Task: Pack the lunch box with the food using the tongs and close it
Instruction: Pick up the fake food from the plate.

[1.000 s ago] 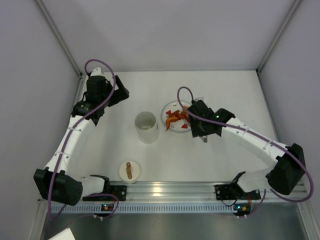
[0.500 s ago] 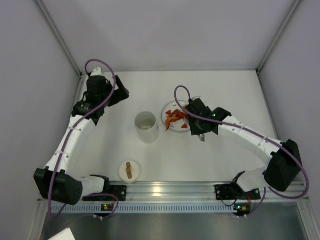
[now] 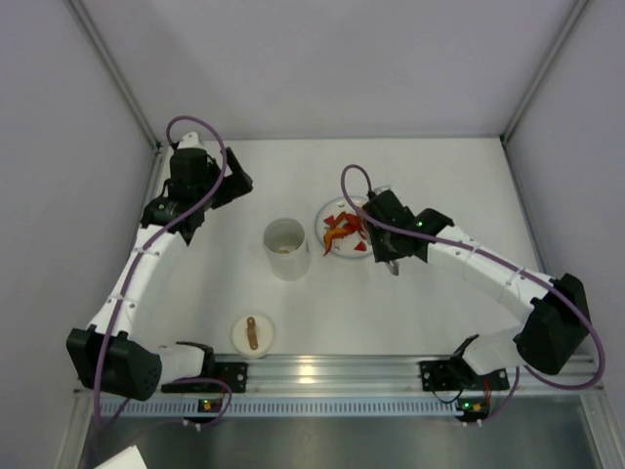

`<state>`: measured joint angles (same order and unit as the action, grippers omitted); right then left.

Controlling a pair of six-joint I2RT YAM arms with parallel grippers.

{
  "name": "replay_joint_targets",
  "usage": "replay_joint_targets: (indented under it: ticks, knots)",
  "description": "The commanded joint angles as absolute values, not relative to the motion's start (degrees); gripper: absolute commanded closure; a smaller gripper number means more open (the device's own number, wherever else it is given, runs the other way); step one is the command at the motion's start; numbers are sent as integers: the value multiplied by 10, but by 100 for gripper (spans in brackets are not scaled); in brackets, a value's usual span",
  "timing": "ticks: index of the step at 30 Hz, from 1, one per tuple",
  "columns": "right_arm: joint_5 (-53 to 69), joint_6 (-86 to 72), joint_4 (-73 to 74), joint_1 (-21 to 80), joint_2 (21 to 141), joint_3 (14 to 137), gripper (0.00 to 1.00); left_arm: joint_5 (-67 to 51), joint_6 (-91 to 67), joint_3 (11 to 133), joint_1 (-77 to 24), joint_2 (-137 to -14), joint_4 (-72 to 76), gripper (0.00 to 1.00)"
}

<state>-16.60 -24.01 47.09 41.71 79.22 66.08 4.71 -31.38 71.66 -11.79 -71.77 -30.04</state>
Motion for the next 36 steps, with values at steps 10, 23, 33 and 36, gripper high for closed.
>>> replay_joint_targets:
  ticks: [10,23,33,36]
  knots:
    - [-171,-232,454,407,768,692,81,40,-314,715,-120,-716,-294,1]
    - [-179,-229,480,408,737,729,89,41,-315,715,-120,-717,-294,1]
    - [-127,-217,505,412,695,774,92,40,-316,715,-120,-719,-294,1]
    - [-74,-204,511,417,679,799,92,39,-315,715,-120,-721,-294,1]
